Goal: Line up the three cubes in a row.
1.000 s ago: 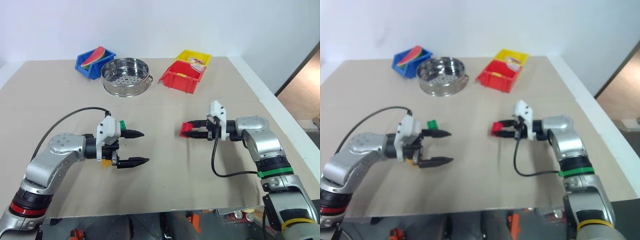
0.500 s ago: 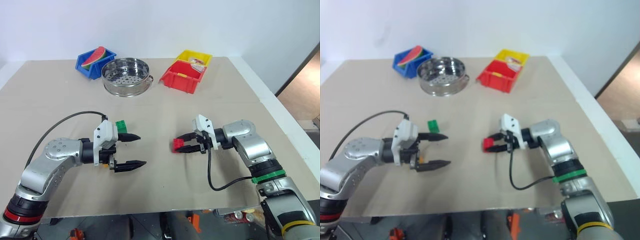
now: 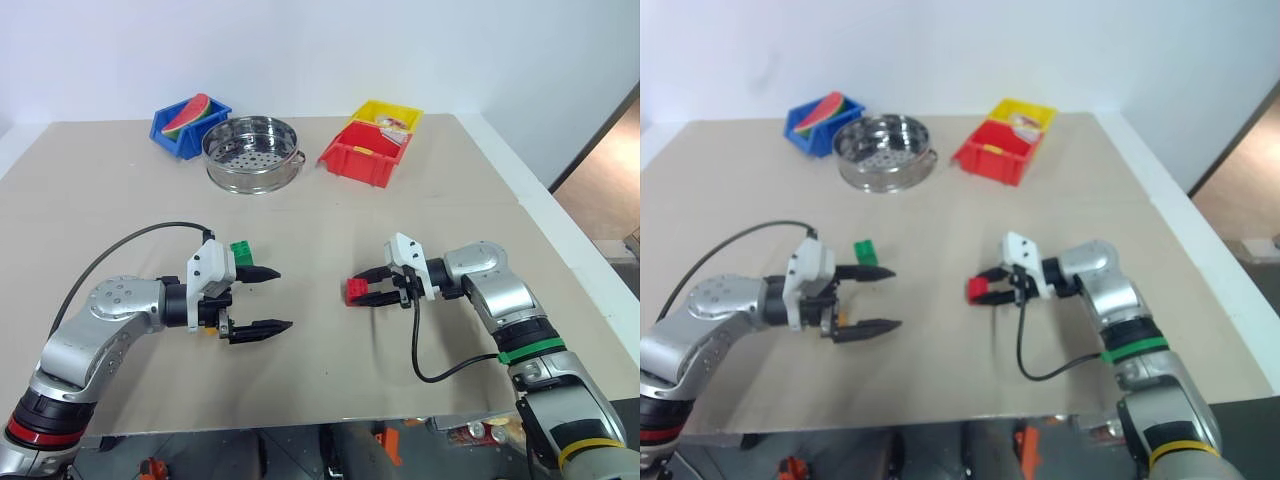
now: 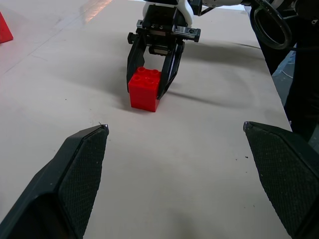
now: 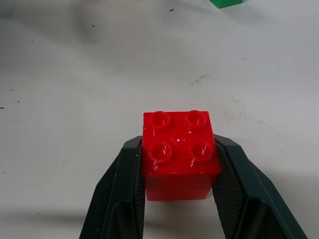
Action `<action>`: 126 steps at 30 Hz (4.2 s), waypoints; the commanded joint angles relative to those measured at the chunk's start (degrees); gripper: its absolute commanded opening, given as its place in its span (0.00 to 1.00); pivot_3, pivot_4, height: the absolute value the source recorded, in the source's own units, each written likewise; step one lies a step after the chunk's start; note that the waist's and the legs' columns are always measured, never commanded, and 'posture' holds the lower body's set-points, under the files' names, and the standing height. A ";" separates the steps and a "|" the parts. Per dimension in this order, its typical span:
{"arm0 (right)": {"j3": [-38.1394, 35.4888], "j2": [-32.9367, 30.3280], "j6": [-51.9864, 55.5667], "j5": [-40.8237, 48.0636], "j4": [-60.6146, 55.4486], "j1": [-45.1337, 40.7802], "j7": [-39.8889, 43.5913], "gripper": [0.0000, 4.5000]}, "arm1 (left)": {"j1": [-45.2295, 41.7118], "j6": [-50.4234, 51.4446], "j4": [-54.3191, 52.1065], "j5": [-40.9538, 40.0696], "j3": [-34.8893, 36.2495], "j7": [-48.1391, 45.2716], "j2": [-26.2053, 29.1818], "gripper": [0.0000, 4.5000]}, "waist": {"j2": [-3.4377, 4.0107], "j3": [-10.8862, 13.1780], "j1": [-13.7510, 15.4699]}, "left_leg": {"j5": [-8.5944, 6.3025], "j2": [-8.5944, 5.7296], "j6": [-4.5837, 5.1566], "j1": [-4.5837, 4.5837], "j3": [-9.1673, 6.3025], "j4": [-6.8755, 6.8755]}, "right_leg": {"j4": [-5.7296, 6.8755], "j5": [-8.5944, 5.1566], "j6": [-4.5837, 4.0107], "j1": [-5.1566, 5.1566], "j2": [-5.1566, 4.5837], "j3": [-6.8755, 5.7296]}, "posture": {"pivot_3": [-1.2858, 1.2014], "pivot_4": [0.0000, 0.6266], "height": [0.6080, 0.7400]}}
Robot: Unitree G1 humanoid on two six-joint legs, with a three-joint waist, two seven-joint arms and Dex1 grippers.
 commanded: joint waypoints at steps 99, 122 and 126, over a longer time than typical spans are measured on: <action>-8.92 -8.12 10.89 11.57 -20.50 1.99 -5.25 1.00 | -18.48 20.75 4.93 11.34 -2.55 19.45 -6.83 0.36 | -0.04 0.02 0.02 | 0.09 -0.21 -0.13 -0.07 0.04 0.03 | -0.08 0.19 0.16 0.00 -0.13 0.15 | 0.52 0.24 1.00; -9.42 -9.61 14.10 14.24 -24.27 6.06 -5.07 1.00 | -21.24 -4.37 19.97 17.77 -14.63 -7.00 -7.14 0.36 | -0.04 0.02 0.03 | 0.08 -0.16 -0.10 -0.11 0.04 0.03 | -0.08 0.17 0.12 -0.04 -0.08 0.13 | 0.52 0.24 1.00; -9.34 -9.78 13.01 13.90 -23.70 6.35 -5.02 1.00 | -21.37 -0.77 18.48 17.14 -14.93 -6.55 -8.06 0.36 | -0.04 0.02 0.03 | 0.08 -0.17 -0.10 -0.11 0.06 0.03 | -0.08 0.17 0.13 -0.04 -0.08 0.14 | 0.52 0.24 1.00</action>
